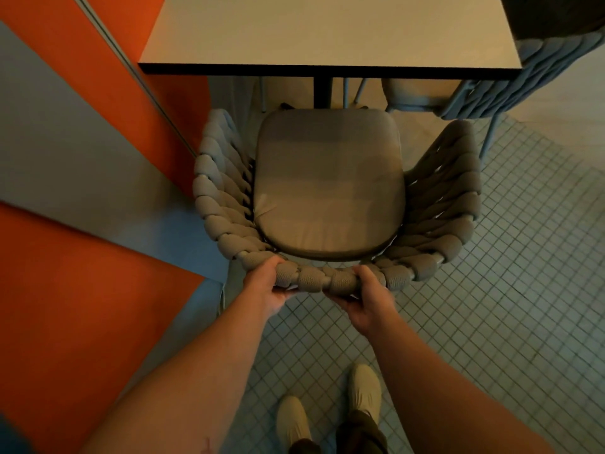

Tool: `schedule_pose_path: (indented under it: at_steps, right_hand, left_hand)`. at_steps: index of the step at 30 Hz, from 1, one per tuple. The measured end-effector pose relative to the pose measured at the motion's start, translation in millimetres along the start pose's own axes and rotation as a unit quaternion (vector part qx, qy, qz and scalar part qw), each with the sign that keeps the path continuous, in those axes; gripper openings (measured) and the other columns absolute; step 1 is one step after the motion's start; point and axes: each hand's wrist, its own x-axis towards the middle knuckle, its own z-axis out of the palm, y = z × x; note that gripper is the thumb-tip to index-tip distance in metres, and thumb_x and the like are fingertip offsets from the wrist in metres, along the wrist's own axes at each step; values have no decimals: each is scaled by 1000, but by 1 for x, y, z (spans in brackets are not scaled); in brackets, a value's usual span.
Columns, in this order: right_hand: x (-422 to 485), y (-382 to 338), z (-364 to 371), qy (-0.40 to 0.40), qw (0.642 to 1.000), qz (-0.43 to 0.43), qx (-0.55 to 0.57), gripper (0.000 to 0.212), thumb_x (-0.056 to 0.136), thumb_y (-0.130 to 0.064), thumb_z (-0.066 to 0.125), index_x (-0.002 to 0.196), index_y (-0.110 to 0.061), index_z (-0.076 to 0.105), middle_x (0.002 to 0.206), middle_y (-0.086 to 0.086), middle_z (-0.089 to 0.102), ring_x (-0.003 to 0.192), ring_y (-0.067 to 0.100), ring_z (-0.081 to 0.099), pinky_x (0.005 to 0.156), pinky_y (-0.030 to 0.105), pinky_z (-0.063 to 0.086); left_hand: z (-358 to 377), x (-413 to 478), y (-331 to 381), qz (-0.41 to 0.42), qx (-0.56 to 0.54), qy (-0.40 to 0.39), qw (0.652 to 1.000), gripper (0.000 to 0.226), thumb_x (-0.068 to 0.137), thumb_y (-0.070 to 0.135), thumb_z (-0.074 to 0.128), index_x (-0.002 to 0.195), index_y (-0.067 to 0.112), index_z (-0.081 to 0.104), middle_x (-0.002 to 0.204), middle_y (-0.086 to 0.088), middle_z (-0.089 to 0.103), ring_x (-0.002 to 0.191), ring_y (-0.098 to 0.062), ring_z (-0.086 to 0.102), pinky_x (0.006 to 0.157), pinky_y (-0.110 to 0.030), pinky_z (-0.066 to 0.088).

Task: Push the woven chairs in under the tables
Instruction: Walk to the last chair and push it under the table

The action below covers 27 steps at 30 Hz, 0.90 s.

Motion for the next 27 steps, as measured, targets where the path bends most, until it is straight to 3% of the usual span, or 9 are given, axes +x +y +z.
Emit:
schedule_pose_path:
  at_steps: [4,8,11,19,22,27]
  right_hand:
    - [-3,-2,0,-14,1000,6,-12,28,89,-16,71,104,-6,49,123,27,55,108,44,61,64,54,59]
    - [-6,-6,-7,-42,999,7,5,46,88,-27,73,122,-8,48,120,23,56,106,44,62,63,53,61]
    - [-2,-6,-11,-29,1000,7,11,52,88,-21,73,129,-7,45,128,27,53,105,48,62,60,51,60]
    - [8,-24,-11,0,1000,-6,2,47,89,-14,70,126,-5,44,121,27,54,96,45,63,60,55,59]
    - [12,-35,-9,-12,1000,-5,0,46,89,-18,71,126,-5,47,124,27,54,101,47,62,60,53,59]
    - [12,-45,-12,-11,1000,-5,13,58,85,-35,75,128,-9,46,125,26,54,104,46,62,63,56,59]
  left_hand:
    - [2,0,2,3,2,2,1000,33,97,7,55,129,4,48,105,-22,61,90,-38,63,61,-59,52]
    - [1,-4,-1,5,-19,-28,999,38,98,18,63,131,11,46,111,-21,59,103,-43,61,88,-66,52]
    - [-1,-8,-3,11,-20,-47,999,43,94,16,69,131,10,47,108,-21,60,95,-40,64,87,-64,52]
    - [18,-2,-2,13,15,-21,1000,12,95,2,61,101,5,51,99,-20,58,85,-34,62,91,-62,51]
    - [29,3,2,15,18,-28,999,18,94,2,62,107,6,50,103,-21,58,88,-36,62,86,-60,52]
    - [32,6,3,20,17,-38,999,21,93,3,63,111,6,51,103,-21,60,91,-37,63,94,-63,51]
